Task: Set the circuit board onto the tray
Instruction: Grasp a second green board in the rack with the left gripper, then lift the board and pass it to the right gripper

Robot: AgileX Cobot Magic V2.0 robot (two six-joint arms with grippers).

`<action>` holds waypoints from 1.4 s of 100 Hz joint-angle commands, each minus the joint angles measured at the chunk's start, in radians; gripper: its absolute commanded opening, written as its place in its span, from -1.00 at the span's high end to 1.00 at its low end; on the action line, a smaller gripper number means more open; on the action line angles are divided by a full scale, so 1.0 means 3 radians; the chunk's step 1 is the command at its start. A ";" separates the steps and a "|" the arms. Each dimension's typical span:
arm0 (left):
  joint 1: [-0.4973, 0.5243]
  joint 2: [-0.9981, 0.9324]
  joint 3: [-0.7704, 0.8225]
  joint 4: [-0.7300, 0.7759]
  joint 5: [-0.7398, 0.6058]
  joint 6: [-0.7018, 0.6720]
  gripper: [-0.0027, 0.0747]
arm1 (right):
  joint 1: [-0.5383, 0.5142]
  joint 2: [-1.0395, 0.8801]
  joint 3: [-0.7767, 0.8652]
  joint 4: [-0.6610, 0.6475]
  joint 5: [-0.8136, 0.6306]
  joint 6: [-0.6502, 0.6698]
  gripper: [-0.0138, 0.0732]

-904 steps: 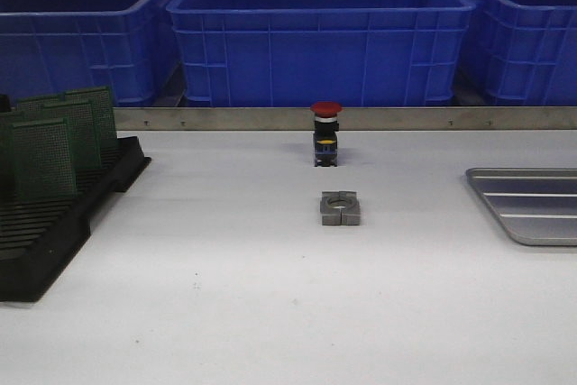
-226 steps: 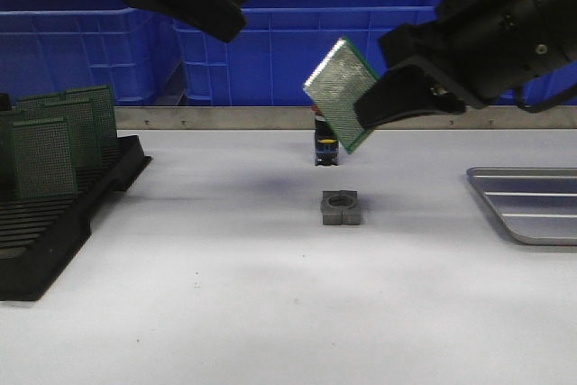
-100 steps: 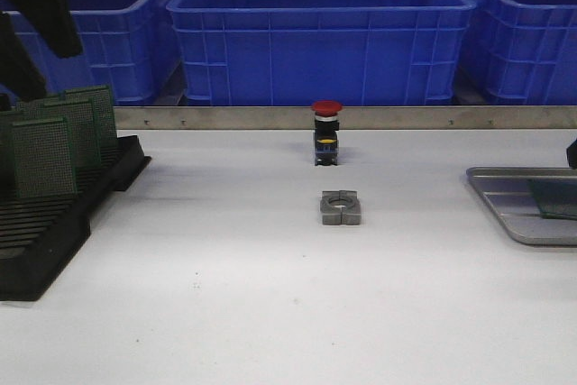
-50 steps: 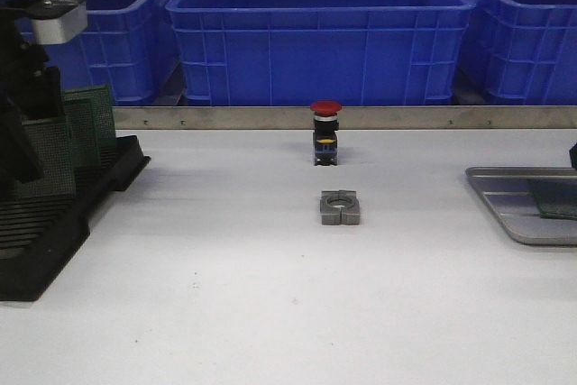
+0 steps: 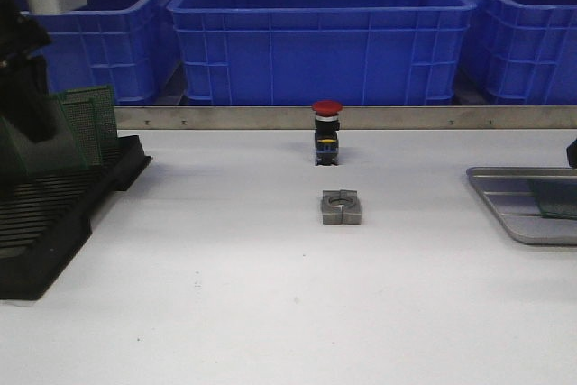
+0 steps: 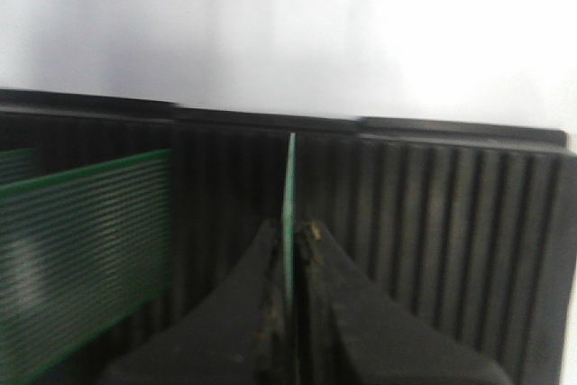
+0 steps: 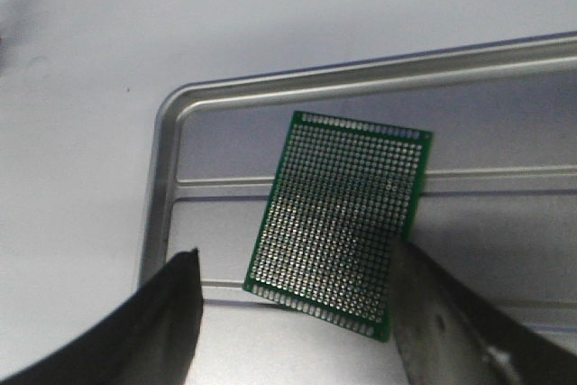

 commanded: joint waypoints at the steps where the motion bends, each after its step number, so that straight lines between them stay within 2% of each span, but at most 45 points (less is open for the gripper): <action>1: -0.0005 -0.0222 -0.0268 -0.0211 0.0235 -0.0224 0.98 | -0.0013 -0.0134 -0.0114 0.0052 0.0195 -0.0023 -0.39; 12: -0.0057 -0.0298 -0.0447 -0.0386 0.0229 -0.0244 0.98 | -0.0013 -0.0217 -0.0167 0.0044 0.0394 -0.0055 -0.39; 33: -0.0407 -0.0389 -0.0517 -0.0817 0.0229 -0.0220 0.98 | 0.0116 -0.0455 -0.0281 0.0053 0.1032 -0.0543 -0.39; 44: -0.0683 -0.0389 -0.0517 -0.0960 0.0229 -0.0220 0.98 | 0.0319 -0.0571 -0.0290 0.0070 0.1132 -0.1038 -0.39; 58: -0.0987 -0.0389 -0.0517 -0.1164 0.0229 -0.0220 0.98 | 0.0598 -0.0607 -0.0290 0.0096 0.1300 -0.1375 -0.39; 78: -0.1288 -0.0336 -0.0517 -0.1250 0.0229 -0.0220 0.98 | 0.1063 -0.0607 -0.0290 0.0123 0.1489 -0.2095 -0.39; 89: -0.1405 -0.0298 -0.0517 -0.1286 0.0229 -0.0220 0.98 | 0.1239 -0.0607 -0.0290 0.0123 0.1454 -0.2139 -0.39; 108: -0.1513 -0.0283 -0.0517 -0.1660 0.0196 -0.0220 0.98 | 0.1472 -0.0599 -0.0290 0.0150 0.1333 -0.2142 -0.39; 129: -0.1533 -0.0283 -0.0517 -0.1825 0.0211 -0.0220 0.98 | 0.1549 -0.0586 -0.0290 0.0283 0.1338 -0.2142 -0.38; 140: -0.1533 -0.0283 -0.0517 -0.1825 0.0212 -0.0220 0.98 | 0.1549 -0.0586 -0.0290 0.0404 0.1343 -0.2142 -0.27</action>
